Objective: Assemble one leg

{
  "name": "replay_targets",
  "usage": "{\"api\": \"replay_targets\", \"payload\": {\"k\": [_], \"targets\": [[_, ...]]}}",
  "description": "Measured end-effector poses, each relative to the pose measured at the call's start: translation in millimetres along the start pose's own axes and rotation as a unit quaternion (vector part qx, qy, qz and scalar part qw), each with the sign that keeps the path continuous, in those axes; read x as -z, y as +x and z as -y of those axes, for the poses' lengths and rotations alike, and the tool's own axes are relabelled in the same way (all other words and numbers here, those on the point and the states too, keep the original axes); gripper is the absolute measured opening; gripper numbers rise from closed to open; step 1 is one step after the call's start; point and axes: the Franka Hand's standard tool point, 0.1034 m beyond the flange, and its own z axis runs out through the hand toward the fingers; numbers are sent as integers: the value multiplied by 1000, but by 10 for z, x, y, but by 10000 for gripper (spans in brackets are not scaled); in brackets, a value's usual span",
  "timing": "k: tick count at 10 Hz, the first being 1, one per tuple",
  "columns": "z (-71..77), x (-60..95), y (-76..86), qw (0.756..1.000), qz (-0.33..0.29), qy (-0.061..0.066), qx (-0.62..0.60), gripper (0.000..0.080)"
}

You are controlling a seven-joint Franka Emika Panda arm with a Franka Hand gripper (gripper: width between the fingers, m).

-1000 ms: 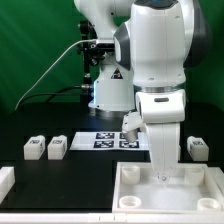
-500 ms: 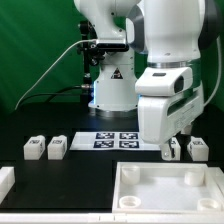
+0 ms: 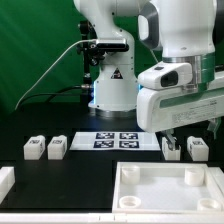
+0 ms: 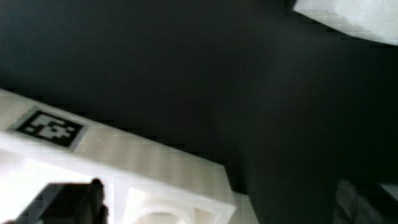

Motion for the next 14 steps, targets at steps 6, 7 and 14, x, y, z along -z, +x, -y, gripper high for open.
{"api": "replay_targets", "payload": {"k": [6, 7, 14], "targets": [[94, -6, 41, 985, -2, 5, -175, 649], [199, -25, 9, 984, 32, 10, -178, 649], [199, -25, 9, 984, 32, 10, -178, 649]]}}
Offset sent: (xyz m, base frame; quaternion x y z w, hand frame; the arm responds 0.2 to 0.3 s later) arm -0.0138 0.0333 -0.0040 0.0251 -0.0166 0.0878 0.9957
